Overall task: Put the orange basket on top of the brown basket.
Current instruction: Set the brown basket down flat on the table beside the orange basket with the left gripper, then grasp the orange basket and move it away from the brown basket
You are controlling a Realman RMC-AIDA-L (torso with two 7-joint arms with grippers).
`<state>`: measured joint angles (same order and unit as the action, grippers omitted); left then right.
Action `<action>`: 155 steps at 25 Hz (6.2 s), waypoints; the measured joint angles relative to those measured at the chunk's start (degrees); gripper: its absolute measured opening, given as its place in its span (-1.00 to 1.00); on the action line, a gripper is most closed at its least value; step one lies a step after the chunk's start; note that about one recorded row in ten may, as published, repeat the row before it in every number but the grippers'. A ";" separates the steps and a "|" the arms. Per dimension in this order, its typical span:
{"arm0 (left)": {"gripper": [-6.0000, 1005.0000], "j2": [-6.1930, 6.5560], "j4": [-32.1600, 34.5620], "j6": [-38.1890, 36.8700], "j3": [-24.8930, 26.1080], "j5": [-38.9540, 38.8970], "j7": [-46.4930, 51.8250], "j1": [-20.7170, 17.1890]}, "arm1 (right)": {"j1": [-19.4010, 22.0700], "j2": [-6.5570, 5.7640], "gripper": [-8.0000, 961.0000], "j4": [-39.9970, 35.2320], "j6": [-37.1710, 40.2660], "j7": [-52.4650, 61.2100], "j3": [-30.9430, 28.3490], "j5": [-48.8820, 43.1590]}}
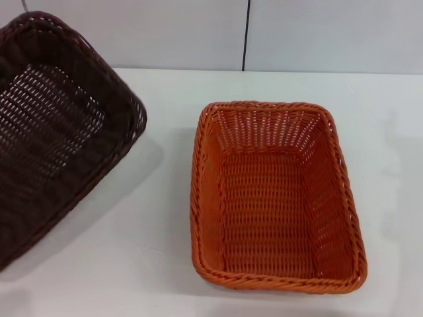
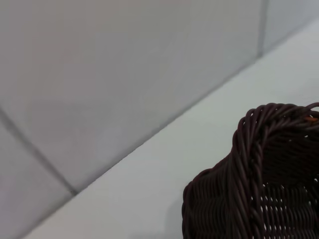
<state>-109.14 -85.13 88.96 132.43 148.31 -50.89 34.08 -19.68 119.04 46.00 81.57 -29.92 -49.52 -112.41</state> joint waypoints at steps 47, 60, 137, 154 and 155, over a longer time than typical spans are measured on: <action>-0.67 -6.48 20.14 8.75 -9.40 -0.29 -39.03 19.07 | 6.26 -0.24 0.55 5.01 3.41 -3.19 -0.08 0.23; -0.62 -8.62 19.78 6.79 -8.61 -2.10 -36.94 18.53 | 6.46 -0.39 0.55 4.86 3.79 -3.13 -0.10 0.08; 0.50 -7.14 48.89 -26.82 32.72 -99.36 -79.67 -18.39 | 0.82 -0.55 0.55 41.64 -95.18 -13.31 -27.35 -2.87; 0.50 -6.39 50.21 -28.54 32.72 -100.30 -79.63 -15.88 | -13.60 -1.52 0.53 42.90 -147.25 -13.96 -45.76 -1.28; 0.50 -6.36 50.37 -28.56 32.72 -100.34 -79.63 -15.75 | -14.63 -1.90 0.53 42.84 -150.00 -14.03 -46.15 -1.31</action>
<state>-115.50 -34.76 60.40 165.15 47.97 -130.52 18.33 -34.31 117.14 88.83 -68.43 -43.94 -95.67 -113.71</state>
